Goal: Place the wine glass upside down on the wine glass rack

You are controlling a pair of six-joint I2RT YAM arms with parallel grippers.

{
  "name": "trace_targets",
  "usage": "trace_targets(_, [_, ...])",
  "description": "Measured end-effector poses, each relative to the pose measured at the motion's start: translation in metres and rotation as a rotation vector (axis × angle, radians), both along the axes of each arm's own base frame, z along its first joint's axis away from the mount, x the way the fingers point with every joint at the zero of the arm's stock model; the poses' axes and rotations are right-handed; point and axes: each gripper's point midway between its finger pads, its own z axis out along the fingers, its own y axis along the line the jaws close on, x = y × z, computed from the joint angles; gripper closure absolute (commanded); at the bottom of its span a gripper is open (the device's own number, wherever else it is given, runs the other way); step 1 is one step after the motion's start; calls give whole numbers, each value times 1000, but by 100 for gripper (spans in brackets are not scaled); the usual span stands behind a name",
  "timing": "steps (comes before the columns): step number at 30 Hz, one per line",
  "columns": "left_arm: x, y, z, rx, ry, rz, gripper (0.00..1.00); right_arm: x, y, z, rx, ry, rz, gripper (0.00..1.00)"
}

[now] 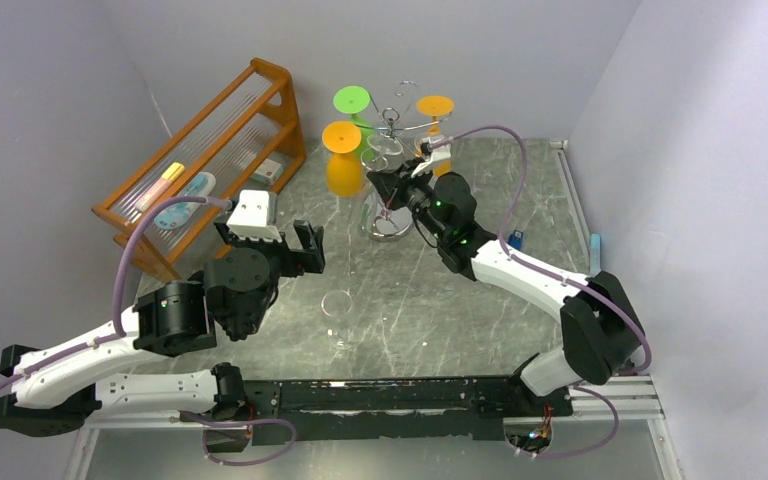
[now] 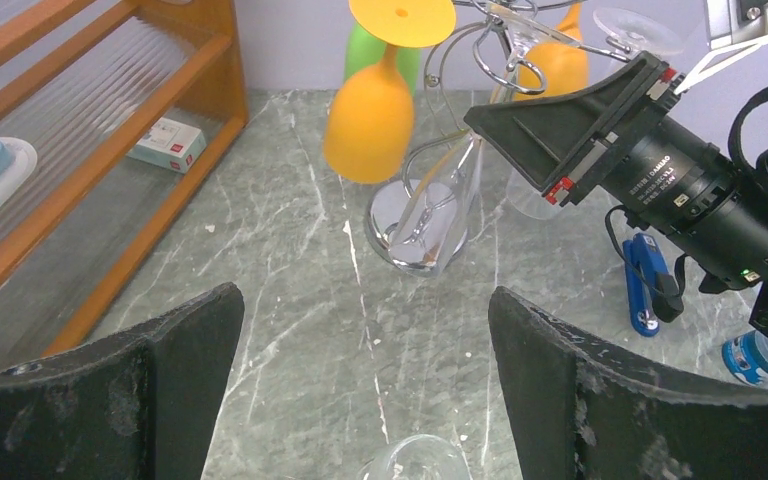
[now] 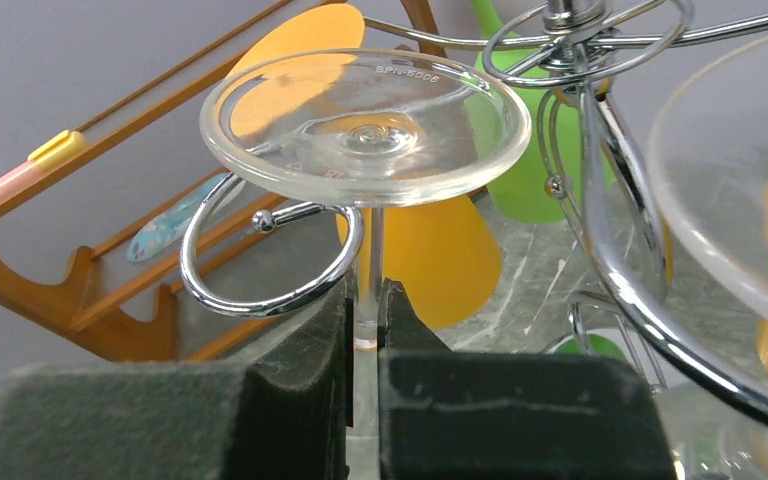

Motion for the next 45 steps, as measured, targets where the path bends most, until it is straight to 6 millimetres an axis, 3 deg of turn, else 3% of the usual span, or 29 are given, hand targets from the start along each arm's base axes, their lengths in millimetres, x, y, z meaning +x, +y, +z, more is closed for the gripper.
trace_targets(7, [0,1,-2,12,5,-2,4,-6,12,-5,-21,-3,77,100])
trace_targets(19, [-1,-1,-3,12,7,-9,4,-25,30,5,-51,-56,229,100])
trace_targets(31, [-2,-4,-4,9,12,-23,4,-38,12,0,-37,-68,191,100])
trace_targets(45, [-1,-7,-9,25,18,-23,4,-24,-1,-1,-21,-41,80,100])
